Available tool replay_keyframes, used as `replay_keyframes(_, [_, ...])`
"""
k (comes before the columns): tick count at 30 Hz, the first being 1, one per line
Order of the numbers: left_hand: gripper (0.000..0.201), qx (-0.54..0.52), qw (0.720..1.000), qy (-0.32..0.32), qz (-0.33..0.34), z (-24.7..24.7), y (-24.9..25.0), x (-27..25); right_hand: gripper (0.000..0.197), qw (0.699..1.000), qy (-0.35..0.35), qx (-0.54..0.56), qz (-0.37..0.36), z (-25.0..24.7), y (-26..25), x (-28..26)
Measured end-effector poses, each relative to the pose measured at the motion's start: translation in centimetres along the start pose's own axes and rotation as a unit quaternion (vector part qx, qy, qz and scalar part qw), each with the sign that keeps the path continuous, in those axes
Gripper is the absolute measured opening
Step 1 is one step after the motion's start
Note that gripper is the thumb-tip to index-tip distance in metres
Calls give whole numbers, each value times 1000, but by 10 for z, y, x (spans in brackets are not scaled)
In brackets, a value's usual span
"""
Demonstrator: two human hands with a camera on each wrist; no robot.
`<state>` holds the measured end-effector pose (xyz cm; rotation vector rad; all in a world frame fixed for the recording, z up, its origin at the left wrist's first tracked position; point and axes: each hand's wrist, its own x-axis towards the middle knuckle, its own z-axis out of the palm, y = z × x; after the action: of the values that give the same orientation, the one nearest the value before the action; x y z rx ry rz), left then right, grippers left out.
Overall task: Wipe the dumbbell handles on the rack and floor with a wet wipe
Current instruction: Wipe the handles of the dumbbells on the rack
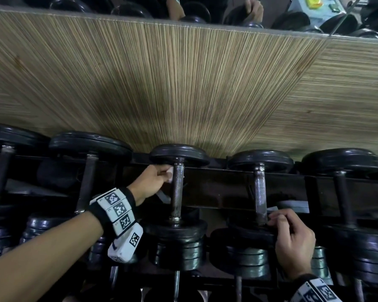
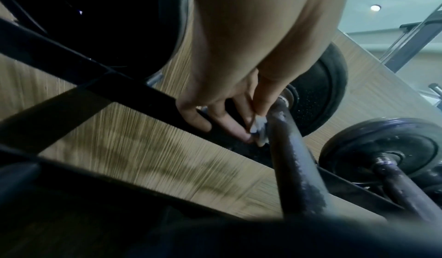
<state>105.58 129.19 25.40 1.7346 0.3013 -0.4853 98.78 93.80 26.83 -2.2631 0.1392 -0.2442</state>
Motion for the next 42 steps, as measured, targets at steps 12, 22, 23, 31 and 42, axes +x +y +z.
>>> replay_keyframes(12, [30, 32, 997, -69, -7, 2, -10, -32, 25, 1000, -2, -3, -1, -1, -1, 0])
replay_keyframes(22, [22, 17, 994, -87, -56, 2, 0, -15, 26, 1000, 0, -7, -4, -2, -3, -3])
replay_keyframes(23, [22, 25, 991, -115, -63, 4, -9, -23, 26, 1000, -1, -6, -5, -3, -4, -3])
replay_keyframes(31, [25, 38, 991, -116, -49, 0, -23, -36, 25, 1000, -12, -14, 1, -4, -5, -1])
replay_keyframes(42, [24, 45, 992, -104, -59, 7, -17, -31, 26, 1000, -8, -8, 11, -4, -9, -4])
